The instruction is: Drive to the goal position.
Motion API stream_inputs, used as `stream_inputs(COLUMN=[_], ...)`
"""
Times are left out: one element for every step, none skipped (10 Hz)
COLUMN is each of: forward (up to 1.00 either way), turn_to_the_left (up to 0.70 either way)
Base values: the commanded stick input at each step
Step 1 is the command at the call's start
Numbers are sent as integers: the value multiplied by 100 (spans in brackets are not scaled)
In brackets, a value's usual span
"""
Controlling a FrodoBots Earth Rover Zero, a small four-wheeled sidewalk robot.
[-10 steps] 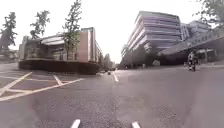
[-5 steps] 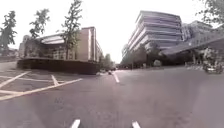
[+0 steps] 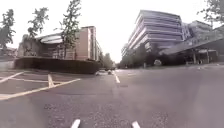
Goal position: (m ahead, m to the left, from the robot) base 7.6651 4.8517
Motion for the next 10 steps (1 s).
stream_inputs(forward=[70, 70, 70, 70, 70, 70, 70, 70, 70, 70], turn_to_the_left=[0, -5, -10, 0, 0, -10, -3, 0, 0, -8])
